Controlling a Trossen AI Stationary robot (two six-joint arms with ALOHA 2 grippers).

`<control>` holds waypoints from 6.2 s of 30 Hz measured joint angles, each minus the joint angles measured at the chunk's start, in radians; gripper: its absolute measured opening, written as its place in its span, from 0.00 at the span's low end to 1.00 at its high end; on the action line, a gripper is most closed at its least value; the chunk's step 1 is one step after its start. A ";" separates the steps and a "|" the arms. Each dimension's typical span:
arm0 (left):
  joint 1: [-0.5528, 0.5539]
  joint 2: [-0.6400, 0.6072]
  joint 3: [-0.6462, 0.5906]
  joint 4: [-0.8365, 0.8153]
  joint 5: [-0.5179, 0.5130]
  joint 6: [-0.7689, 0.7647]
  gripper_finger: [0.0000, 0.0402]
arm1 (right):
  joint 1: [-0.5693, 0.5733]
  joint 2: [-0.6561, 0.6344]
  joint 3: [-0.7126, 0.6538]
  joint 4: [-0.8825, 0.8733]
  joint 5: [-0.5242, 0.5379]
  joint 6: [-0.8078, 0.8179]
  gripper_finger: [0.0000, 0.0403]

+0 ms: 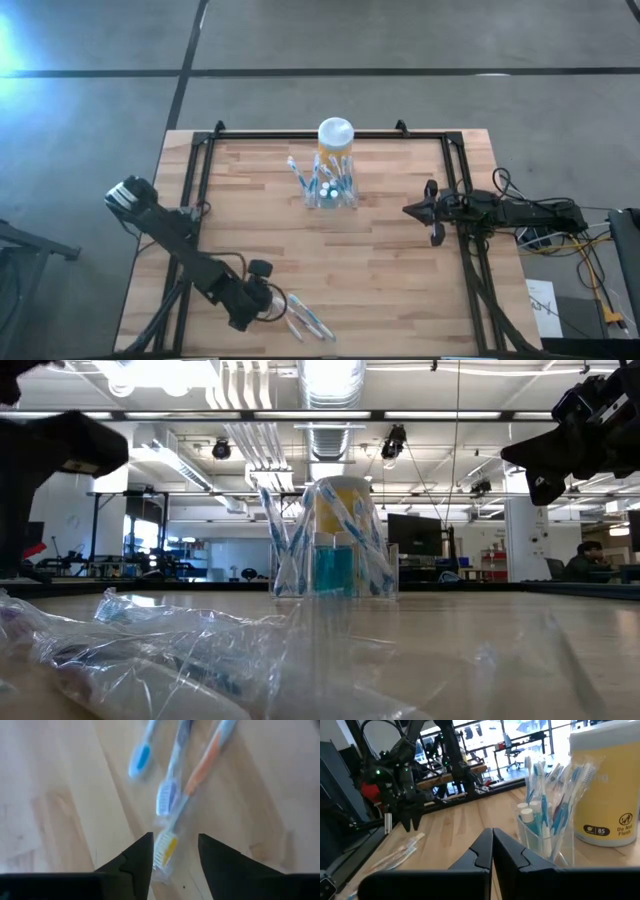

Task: Pick & Place toothbrushing station
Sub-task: Put the orange toothbrush into the transparent organizer

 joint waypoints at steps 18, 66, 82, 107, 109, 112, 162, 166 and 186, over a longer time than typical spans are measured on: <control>0.006 0.111 0.006 -0.007 0.025 0.057 0.47 | 0.000 0.000 0.000 0.014 0.079 0.011 0.02; 0.024 0.082 0.434 -0.915 -0.423 0.147 0.01 | 0.012 0.273 0.000 0.412 0.069 0.023 0.02; 0.218 0.082 0.528 -0.982 -0.962 0.590 0.01 | 0.013 0.832 0.222 0.652 -0.057 -0.008 0.09; 0.309 0.082 0.526 -0.725 -1.077 0.949 0.00 | -0.029 1.556 1.129 -0.004 -0.186 -0.039 0.58; 0.309 0.082 0.526 -0.724 -1.077 0.949 0.00 | -0.029 1.594 1.189 -0.057 -0.186 -0.062 0.58; 0.309 0.082 0.525 -0.724 -1.071 0.949 0.00 | -0.029 1.644 1.262 -0.105 -0.198 -0.078 0.57; 0.179 -0.586 -0.608 1.164 -0.411 0.215 0.03 | 0.047 1.505 0.777 0.669 -0.213 -0.203 0.03; 0.234 -0.586 -0.642 1.225 -0.402 0.182 0.02 | 0.078 1.557 0.769 0.754 -0.187 -0.246 0.03; 0.360 -0.322 -0.298 1.146 -0.323 0.402 0.57 | 0.090 1.661 0.796 0.972 -0.157 -0.219 0.03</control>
